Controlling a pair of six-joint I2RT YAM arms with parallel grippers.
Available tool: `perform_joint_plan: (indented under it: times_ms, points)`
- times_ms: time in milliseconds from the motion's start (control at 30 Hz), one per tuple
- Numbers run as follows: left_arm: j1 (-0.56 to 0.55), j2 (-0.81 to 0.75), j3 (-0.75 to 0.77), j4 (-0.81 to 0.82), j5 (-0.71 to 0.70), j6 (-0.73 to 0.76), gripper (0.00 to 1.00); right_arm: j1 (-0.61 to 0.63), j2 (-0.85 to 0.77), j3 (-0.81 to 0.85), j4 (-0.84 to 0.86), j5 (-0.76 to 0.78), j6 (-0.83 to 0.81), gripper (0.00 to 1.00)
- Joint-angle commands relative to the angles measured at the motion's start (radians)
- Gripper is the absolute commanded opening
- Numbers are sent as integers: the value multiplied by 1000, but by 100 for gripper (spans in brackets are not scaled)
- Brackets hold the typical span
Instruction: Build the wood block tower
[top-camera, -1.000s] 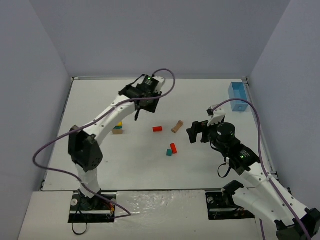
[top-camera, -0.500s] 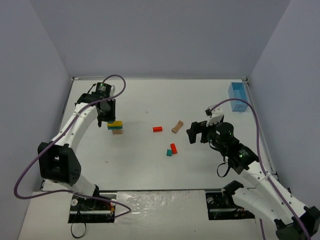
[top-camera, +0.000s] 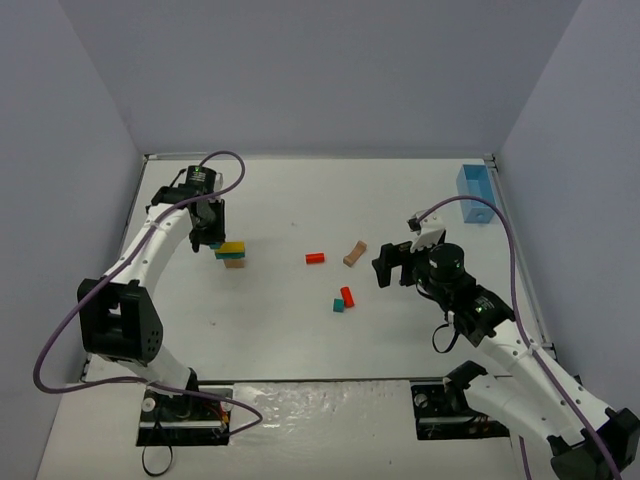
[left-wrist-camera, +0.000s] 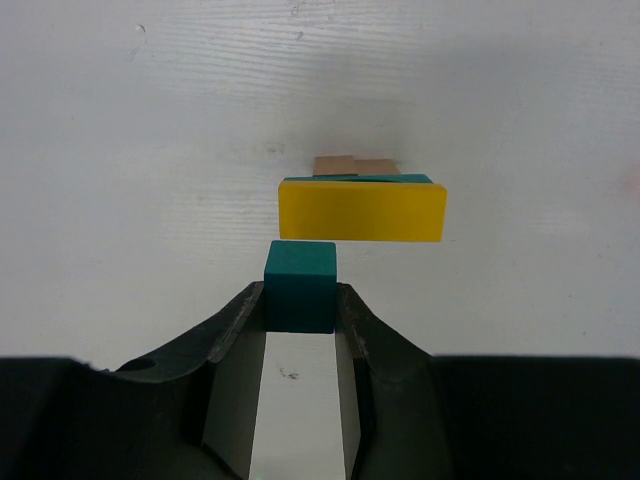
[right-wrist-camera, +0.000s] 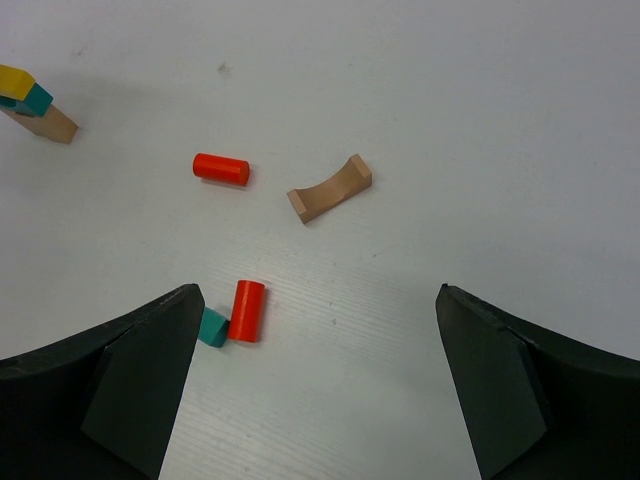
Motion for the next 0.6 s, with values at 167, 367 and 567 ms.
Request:
perform_joint_plan:
  times_ms: [167, 367, 567]
  points:
    - [-3, 34, 76, 45, 33, 4, 1, -7, 12, 22, 51, -1, -7, 100]
    - [-3, 44, 69, 49, 35, -5, 1, -7, 15, 22, 53, 1, -8, 100]
    - [-4, 47, 52, 60, 45, -16, 1, -7, 17, 22, 53, 3, -9, 100]
